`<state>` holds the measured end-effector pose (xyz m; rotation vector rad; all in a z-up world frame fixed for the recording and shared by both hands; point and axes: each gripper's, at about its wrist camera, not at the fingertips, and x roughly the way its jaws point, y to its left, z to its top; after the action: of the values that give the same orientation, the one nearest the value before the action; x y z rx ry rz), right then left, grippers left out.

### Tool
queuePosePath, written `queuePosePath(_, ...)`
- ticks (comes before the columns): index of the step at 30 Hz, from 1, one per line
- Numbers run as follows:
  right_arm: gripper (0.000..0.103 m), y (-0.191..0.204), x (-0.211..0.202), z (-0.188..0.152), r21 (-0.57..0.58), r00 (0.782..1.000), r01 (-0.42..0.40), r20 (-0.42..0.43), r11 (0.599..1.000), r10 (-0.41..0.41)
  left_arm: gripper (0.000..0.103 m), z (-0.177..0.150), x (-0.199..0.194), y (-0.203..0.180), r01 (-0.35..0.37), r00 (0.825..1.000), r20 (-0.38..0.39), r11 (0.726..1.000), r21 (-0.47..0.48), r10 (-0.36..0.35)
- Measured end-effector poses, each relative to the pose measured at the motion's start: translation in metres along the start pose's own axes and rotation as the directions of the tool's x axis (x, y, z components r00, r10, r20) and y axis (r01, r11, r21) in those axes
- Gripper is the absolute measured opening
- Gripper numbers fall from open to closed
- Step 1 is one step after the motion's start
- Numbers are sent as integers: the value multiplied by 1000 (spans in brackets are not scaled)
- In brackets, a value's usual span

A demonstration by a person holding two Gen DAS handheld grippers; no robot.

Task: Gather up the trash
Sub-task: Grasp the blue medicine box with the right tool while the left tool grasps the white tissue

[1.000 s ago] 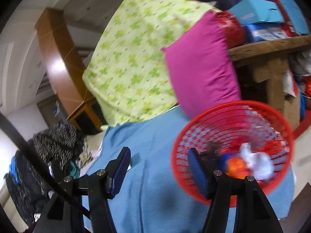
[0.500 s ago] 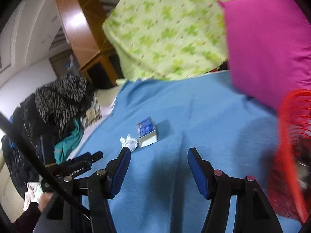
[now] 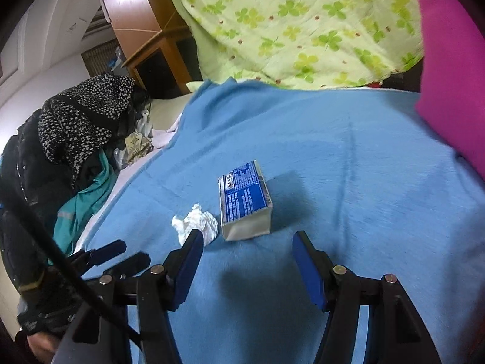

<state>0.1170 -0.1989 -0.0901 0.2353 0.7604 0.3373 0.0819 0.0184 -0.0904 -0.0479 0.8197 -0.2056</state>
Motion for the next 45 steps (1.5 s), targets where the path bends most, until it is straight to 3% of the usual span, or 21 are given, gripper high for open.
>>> queuePosePath(13,68,6,75,16,-56,998,-9,-59,998,6,68,10,23,11,4,1000,-29,1000,0,-4)
queuePosePath(19,66,1,84,16,-68,998,6,-65,998,-10,68,16,32,13,46,998,-35,998,-34,-47)
queuePosePath(20,59,-2,82,17,-61,998,1,-58,998,-4,68,16,33,12,56,998,-33,998,-38,-57)
queuePosePath(27,59,-26,53,26,26,1000,14,-3,1000,-14,68,20,43,-4,155,988,-17,987,-41,-156)
queuePosePath(40,59,-64,-22,22,122,996,51,63,991,-59,68,28,71,-19,157,986,-45,981,-113,-163)
queuePosePath(41,59,-67,-28,21,126,996,53,71,991,-62,63,28,70,-19,158,986,-41,981,-115,-163)
queuePosePath(42,59,-70,-36,19,134,994,56,82,989,-68,51,28,70,-20,159,986,-40,981,-113,-164)
queuePosePath(45,59,-77,-55,15,157,992,53,107,986,-71,45,28,69,-24,153,987,-41,983,-99,-157)
